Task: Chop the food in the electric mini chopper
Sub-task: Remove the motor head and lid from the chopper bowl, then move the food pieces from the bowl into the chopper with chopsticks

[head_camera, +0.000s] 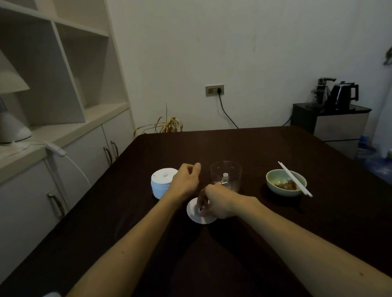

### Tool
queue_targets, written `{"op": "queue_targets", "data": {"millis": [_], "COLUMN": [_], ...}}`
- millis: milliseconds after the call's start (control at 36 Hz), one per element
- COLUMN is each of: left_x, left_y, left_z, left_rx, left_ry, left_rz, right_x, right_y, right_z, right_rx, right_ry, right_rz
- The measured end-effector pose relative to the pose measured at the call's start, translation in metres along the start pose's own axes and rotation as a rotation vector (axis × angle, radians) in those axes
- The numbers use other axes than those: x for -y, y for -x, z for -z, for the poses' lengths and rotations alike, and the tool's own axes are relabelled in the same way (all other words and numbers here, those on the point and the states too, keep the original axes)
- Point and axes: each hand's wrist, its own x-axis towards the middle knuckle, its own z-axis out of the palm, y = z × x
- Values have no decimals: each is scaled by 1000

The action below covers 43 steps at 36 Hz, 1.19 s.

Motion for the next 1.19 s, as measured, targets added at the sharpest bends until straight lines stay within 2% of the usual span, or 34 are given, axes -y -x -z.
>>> {"op": "queue_targets", "data": {"millis": [306,639,972,1194], "left_x": [3,-29,-65,-68], "left_y": [1,0,3,3], "left_z": [-11,-31,-87,-128], "left_rx": [-59,-152,138,314], "left_ry": [-12,-15,109,-38], "left_rz": [-39,-248,-305,-212], "right_x": [-12,-52,-104,-136], "right_y": [14,37,67,87], "right_z": [16,66,90,89], "right_rx": [-118,-501,-589,-520], "right_ry": [-99,-264,-114,-104], "right_rz": [-3,-146,-400,-720]}}
